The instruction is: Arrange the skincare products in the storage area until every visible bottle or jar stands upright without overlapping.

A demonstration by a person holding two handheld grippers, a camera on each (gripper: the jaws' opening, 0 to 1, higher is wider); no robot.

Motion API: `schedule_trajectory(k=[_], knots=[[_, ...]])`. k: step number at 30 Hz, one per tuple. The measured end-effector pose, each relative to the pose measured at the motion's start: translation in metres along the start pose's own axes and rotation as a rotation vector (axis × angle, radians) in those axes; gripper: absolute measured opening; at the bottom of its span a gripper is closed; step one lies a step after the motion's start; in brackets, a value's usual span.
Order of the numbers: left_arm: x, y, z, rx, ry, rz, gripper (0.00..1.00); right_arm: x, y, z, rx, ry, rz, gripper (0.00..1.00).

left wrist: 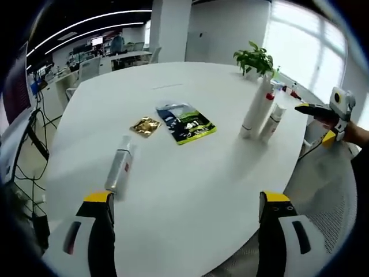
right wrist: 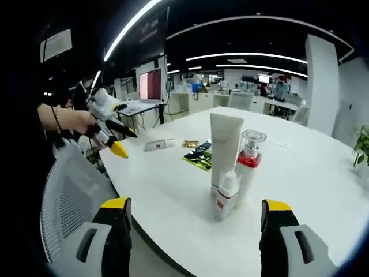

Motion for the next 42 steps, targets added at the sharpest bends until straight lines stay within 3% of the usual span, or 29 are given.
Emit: schedule_trajectory(k=[7, 13, 21, 23, 33, 42], knots=[[0.015, 0.001, 0.008, 0.029, 0.014, -0.002, 0.97, -0.010, -0.001, -0.002, -0.026, -0.024, 0.086, 0.99], [0.033, 0.001, 0.016, 0.071, 0.021, -0.005, 0.97, -0.012, -0.004, 0.000, -0.014, -0.035, 0.084, 0.99], [0.061, 0.015, 0.027, 0.105, 0.031, -0.032, 0.92, -0.014, -0.006, 0.000, -0.006, -0.054, 0.092, 0.98], [0.060, 0.016, 0.030, 0.129, 0.035, -0.024, 0.91, -0.014, -0.005, 0.000, -0.007, -0.060, 0.096, 0.97], [0.080, 0.027, 0.043, 0.199, 0.044, 0.008, 0.82, -0.016, -0.007, 0.000, -0.005, -0.077, 0.119, 0.96], [0.095, 0.025, 0.057, 0.272, 0.037, 0.037, 0.69, -0.017, -0.007, -0.001, -0.001, -0.089, 0.126, 0.95]])
Point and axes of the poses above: the point that each gripper's makers call its tool centre point, and the gripper's own axes: z roughly forward along the fingers, x roughly to its left, y roughly out of its top, the point moved 8 cm from there along -z, roughly backward along the fingers, and after that the axes turned 3 degrees about -y, right-handed, at the moved point
